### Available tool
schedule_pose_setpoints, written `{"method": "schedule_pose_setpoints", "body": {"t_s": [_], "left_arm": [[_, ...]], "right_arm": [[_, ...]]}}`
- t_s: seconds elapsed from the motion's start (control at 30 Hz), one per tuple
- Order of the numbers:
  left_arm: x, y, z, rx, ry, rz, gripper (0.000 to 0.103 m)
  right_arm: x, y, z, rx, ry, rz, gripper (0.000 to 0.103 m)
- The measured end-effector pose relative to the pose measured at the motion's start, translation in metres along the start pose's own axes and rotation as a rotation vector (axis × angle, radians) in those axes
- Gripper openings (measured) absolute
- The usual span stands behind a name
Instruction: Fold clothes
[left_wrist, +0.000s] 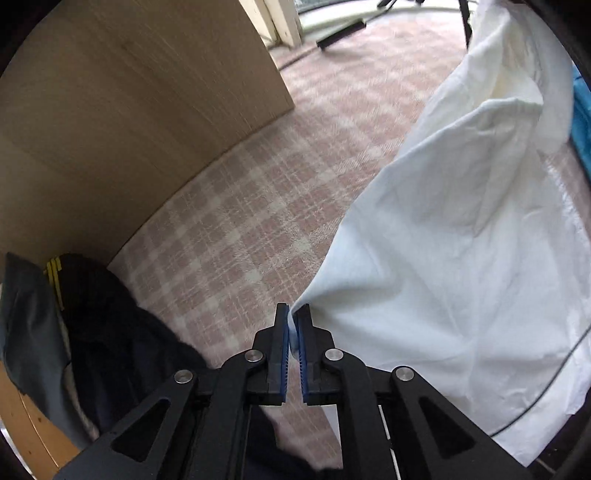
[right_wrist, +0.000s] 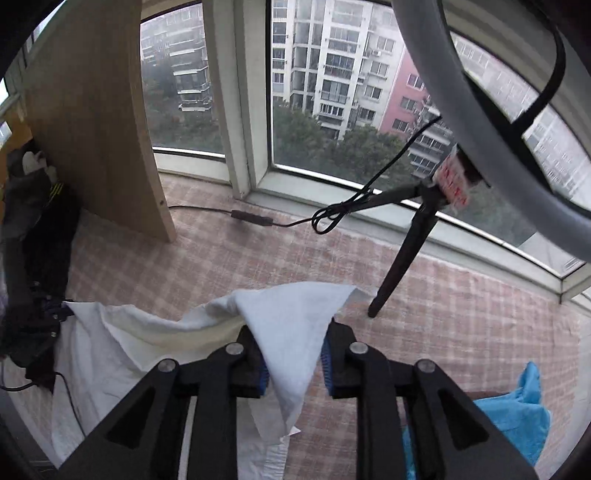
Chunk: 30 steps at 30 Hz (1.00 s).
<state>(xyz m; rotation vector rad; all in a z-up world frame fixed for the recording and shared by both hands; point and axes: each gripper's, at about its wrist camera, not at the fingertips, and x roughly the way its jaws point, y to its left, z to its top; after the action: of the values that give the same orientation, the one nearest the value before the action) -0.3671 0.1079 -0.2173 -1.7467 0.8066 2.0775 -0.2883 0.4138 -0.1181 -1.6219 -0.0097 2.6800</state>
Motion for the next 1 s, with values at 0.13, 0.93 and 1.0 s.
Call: {"method": "schedule_pose_setpoints", "body": {"t_s": [0.13,0.93,1.0], "left_arm": [[0.018,0.008,0.007,-0.051,0.034,-0.006,0.015],[-0.011,0.026,-0.021,-0.094,-0.046,-0.035,0.022],[-0.012,0.028,-0.022,-0.105,-0.047,-0.029,0.023]], "right_arm": [[-0.018,-0.01,-0.008,-0.04,-0.017,-0.011,0.031],[-0.015,-0.002,-0.032,-0.067,-0.193,0.136,0.001],[-0.019,0.007,-0.012,-0.106,-0.246,0.014,0.001]]}}
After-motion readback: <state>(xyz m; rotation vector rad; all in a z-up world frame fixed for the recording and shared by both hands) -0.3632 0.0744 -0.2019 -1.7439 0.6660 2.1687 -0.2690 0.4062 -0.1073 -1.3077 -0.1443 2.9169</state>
